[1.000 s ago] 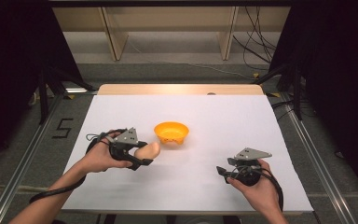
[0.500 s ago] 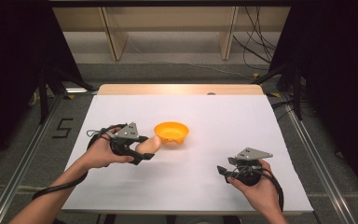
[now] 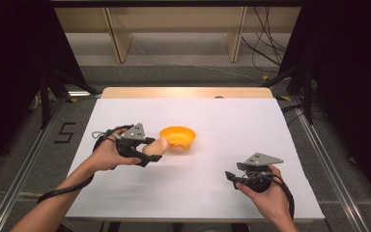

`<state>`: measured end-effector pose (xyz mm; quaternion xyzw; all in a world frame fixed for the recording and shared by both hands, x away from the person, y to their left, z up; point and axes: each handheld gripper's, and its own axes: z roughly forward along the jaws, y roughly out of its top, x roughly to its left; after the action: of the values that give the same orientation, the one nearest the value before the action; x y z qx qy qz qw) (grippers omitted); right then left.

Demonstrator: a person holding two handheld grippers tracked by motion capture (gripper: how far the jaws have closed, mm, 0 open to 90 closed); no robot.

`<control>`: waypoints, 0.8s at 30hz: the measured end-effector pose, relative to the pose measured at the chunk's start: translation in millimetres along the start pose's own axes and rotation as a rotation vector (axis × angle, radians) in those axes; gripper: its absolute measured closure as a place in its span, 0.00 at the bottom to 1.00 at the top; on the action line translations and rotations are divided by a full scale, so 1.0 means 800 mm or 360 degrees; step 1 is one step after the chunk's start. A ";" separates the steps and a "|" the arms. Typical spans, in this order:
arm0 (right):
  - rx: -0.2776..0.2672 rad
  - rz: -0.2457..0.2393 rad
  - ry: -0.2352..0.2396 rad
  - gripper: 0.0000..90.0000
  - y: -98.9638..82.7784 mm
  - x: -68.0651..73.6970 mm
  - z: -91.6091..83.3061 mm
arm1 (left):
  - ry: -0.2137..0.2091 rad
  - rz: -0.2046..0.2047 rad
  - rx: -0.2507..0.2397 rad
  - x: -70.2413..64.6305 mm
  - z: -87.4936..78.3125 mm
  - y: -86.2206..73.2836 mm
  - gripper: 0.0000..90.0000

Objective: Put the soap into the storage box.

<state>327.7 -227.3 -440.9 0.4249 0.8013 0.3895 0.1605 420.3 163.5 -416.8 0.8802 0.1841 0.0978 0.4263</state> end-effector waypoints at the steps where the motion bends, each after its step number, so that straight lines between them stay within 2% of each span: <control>1: 0.0000 0.0000 0.0000 0.50 0.000 0.000 0.000 | 0.0000 0.0000 0.0000 0.000 0.000 0.000 0.36; 2: -0.0002 0.0001 0.0000 0.50 0.000 0.000 0.000 | -0.0003 0.0024 -0.0002 0.003 0.000 0.002 0.36; 12: -0.0002 0.0000 0.0000 0.50 0.000 0.000 0.000 | 0.0023 0.0002 -0.0018 0.006 0.003 0.006 0.36; 13: -0.0004 0.0000 -0.0001 0.50 0.000 0.000 0.000 | 0.0010 0.0007 -0.0014 0.007 0.003 0.007 0.36; 18: -0.0005 0.0001 -0.0002 0.50 0.000 0.000 0.000 | 0.0039 0.0033 -0.0018 0.008 0.004 0.010 0.36; 21: -0.0005 0.0001 -0.0001 0.50 0.000 0.000 0.000 | 0.0042 0.0028 -0.0026 0.008 0.005 0.012 0.36; 22: -0.0003 0.0007 -0.0004 0.50 0.000 0.000 0.000 | 0.0046 0.0002 -0.0031 0.007 0.006 0.012 0.36; 24: -0.0005 0.0002 -0.0005 0.50 0.000 0.000 0.000 | 0.0047 0.0006 -0.0037 0.008 0.007 0.013 0.36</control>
<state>327.9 -227.5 -440.8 0.4257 0.8002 0.3901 0.1621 430.6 156.0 -411.8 0.8740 0.1877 0.1137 0.4336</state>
